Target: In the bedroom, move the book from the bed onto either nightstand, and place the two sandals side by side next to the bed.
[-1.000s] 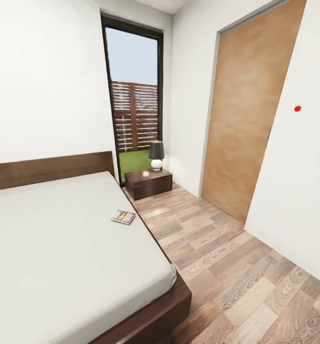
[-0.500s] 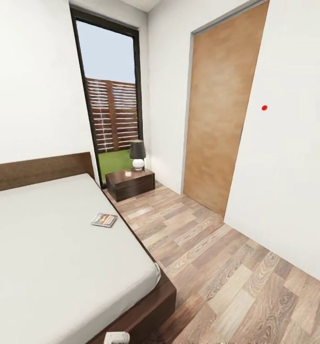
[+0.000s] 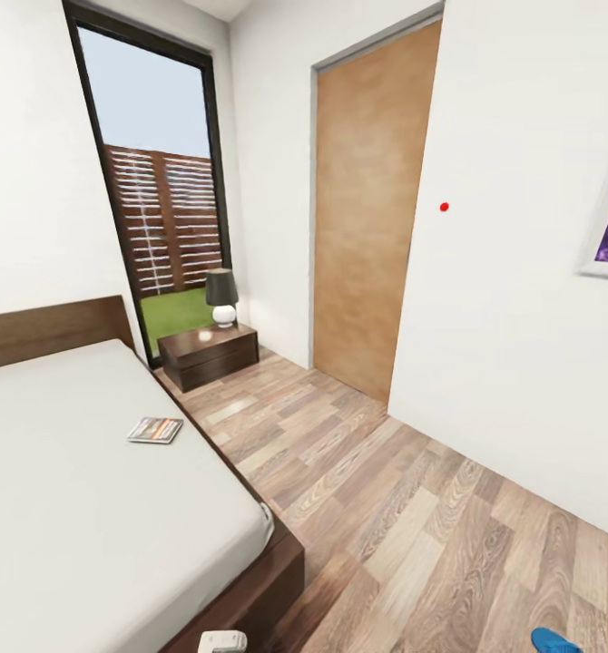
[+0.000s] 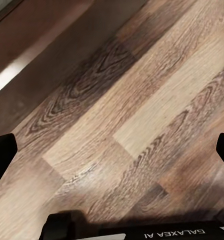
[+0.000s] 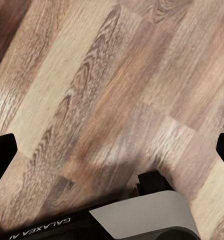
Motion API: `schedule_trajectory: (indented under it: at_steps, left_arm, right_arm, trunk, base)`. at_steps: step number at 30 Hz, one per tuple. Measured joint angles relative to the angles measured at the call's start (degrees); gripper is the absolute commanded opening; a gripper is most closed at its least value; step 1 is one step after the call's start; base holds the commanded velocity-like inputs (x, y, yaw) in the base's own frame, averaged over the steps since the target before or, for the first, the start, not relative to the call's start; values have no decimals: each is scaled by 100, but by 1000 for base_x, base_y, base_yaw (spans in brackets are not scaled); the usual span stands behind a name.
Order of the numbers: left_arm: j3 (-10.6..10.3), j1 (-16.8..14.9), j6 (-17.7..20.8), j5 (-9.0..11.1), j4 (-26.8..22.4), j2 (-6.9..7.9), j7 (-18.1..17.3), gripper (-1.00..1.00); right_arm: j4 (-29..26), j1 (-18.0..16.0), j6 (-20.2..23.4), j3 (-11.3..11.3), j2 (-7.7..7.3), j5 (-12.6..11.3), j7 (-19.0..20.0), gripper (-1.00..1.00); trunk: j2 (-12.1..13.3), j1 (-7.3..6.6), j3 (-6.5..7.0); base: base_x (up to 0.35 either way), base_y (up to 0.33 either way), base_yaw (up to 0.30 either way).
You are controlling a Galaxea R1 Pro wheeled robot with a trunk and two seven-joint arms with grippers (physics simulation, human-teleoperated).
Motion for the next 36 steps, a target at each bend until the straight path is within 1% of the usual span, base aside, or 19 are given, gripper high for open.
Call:
schedule_trajectory:
  at_steps: [19,28,36]
  left_arm:
    - [7,2,-1,-4,1,1,11,100]
    - [8,3,0,-6,-1,1,19,100]
    - [8,2,0,-7,0,1,24,100]
  right_arm:
    - [8,0,-14,-21,-13,-48,21,100]
    - [12,-1,-12,-20,-22,-46,38,100]
    - [5,-1,-15,-22,-20,-45,139,100]
  trunk:
    - [0,0,41]
    - [0,0,-23]
    - [0,0,-95]
  base:
    - [0,0,-272]
    - [0,0,-57]
    - [0,0,-44]
